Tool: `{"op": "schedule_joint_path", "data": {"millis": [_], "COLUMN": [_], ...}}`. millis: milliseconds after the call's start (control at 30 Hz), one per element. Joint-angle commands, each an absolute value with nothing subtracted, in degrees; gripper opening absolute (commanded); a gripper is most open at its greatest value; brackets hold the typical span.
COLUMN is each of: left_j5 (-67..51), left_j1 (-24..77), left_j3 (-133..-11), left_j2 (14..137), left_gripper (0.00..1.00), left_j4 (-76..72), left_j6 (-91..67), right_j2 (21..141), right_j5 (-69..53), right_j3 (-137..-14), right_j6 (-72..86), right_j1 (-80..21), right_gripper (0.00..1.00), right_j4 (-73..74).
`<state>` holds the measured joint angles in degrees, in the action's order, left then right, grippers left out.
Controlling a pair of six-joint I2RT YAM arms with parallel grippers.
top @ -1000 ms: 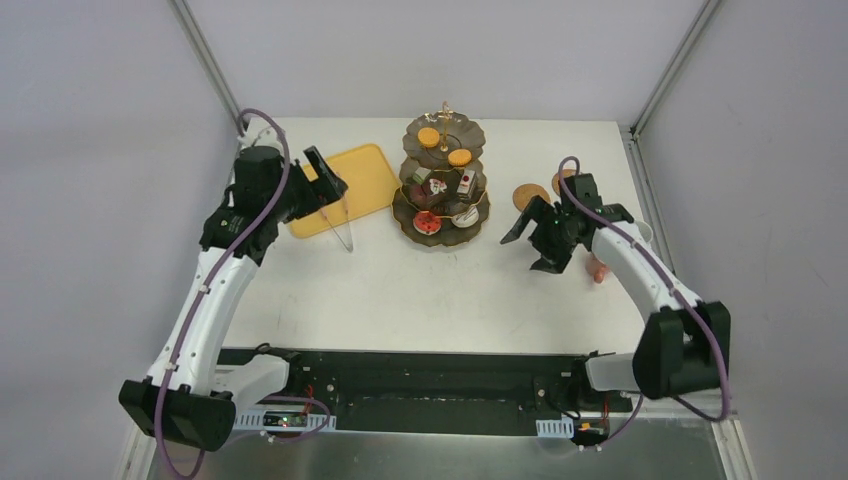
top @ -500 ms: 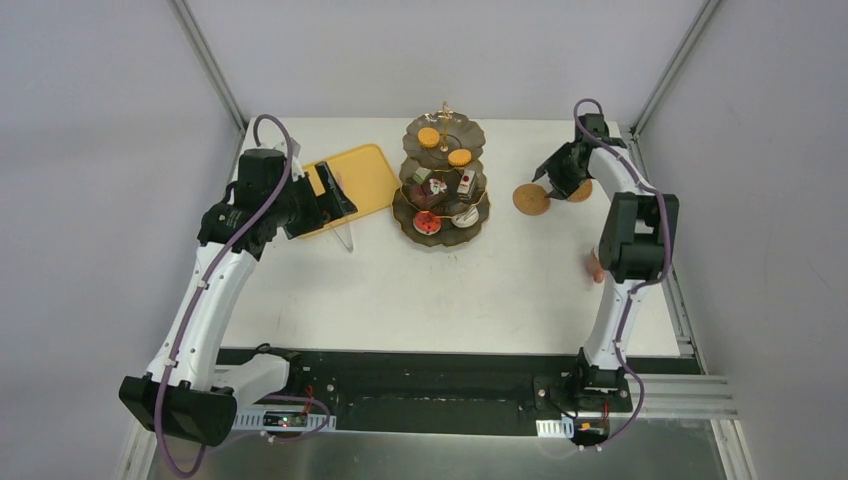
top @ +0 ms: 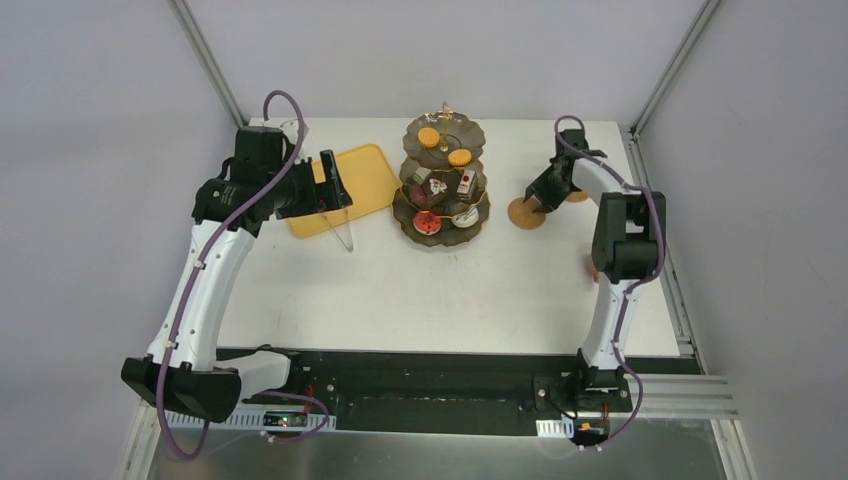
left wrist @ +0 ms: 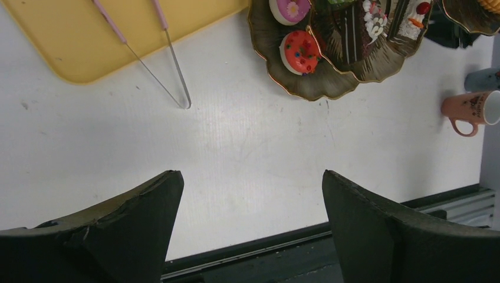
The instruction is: Serve the afternoon tea
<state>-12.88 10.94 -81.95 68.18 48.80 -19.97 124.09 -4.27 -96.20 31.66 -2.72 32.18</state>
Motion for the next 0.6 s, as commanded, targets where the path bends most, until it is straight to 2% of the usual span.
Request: {"op": "schedule_joint_path", "data": {"millis": [0, 133, 267, 567], "left_j5": [-7.79, -5.59, -5.46, -4.76], "left_j1": [13.19, 15.72, 15.73, 15.73], "left_j3": [-85.70, -86.92, -86.28, -86.23], "left_j2": [68.98, 70.20, 70.82, 70.18], "left_gripper": [0.92, 0.92, 0.92, 0.92], "left_j4": [49.86, 50.03, 50.08, 53.55], "left_j6": [-14.87, -13.87, -14.81, -19.04], "right_j2": [113.91, 101.84, 93.91, 95.75], "right_j5": [-1.78, -1.97, -0.86, 4.59], "right_j3": [-77.78, -63.08, -54.13, -51.68], "right_j6": [33.46, 35.96, 38.12, 37.60], "right_j1": [-8.97, -15.92, -26.46, -45.01], "right_gripper": [0.41, 0.42, 0.42, 0.42], "right_j4": [39.26, 38.63, 32.52, 10.45]}}
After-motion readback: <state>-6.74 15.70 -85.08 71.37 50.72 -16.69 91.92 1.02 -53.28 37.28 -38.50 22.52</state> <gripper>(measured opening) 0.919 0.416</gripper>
